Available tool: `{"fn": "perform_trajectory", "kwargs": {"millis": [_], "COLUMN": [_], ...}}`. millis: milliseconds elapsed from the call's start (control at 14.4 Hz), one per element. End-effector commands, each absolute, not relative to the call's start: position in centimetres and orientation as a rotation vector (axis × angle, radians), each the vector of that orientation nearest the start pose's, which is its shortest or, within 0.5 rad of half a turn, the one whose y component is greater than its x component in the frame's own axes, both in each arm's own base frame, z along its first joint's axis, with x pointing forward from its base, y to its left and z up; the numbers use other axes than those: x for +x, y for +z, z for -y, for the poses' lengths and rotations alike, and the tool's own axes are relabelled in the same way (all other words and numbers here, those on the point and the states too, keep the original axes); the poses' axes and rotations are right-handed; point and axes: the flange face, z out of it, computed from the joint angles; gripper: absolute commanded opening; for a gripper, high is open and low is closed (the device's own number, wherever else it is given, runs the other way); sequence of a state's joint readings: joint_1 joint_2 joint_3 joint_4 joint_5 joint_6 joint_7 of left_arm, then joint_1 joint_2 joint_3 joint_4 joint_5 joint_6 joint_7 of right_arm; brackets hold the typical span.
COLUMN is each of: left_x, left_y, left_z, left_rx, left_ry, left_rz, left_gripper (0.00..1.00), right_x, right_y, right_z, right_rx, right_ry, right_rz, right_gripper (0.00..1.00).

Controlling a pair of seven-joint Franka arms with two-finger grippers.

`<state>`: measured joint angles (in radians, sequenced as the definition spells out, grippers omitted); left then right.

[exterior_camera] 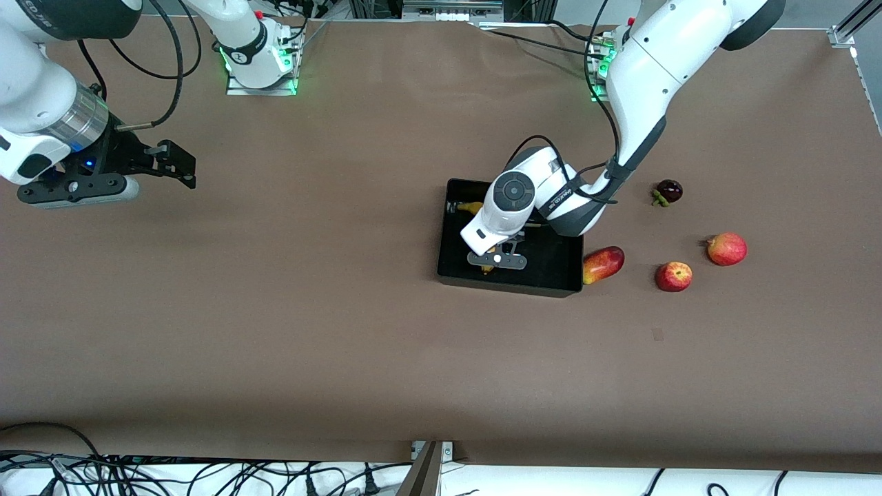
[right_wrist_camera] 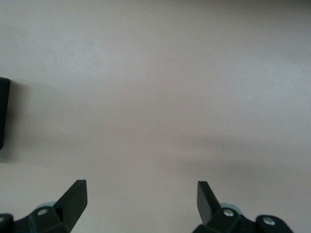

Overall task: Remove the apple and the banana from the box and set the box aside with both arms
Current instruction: 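Lift the banana out of the box with the left gripper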

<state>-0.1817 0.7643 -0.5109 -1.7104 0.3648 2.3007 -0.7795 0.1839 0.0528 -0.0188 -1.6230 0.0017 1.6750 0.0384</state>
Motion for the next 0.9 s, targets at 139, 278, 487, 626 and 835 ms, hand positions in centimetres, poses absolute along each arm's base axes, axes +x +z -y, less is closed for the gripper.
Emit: {"fn": "perform_trajectory", "kwargs": {"millis": [139,278,487,626,835], "left_x": [54.7,55.5,59.2,60.1,60.0], "left_y": [27.3,31.4,36.4,36.8,34.5], "left_z": [37.8,37.0,30.0,24.2,16.3], "left_rx": [-3.066,-3.036,-2.978,-2.927,-2.845], "left_ry": [0.105,0.201,0.413,0.556,0.754], "left_rz": [-0.041,-0.009,-0.106,-0.2,-0.349], "left_gripper": [0.0,0.0,0.01,0.09,0.07], "right_x": [57.0,57.0,57.0,57.0,57.0], "right_y": [58.4,58.4,58.4,58.4,58.4], "right_z": [-9.6,-9.6,-9.6,-9.5,-9.5], "right_rx": [-3.141,-3.141,-3.141,-3.141,-3.141], "right_ry": [0.009,0.006,0.006,0.009,0.006], "right_rz": [0.201,0.199,0.201,0.199,0.199], "right_gripper": [1.0,1.0,1.0,1.0,1.0]}}
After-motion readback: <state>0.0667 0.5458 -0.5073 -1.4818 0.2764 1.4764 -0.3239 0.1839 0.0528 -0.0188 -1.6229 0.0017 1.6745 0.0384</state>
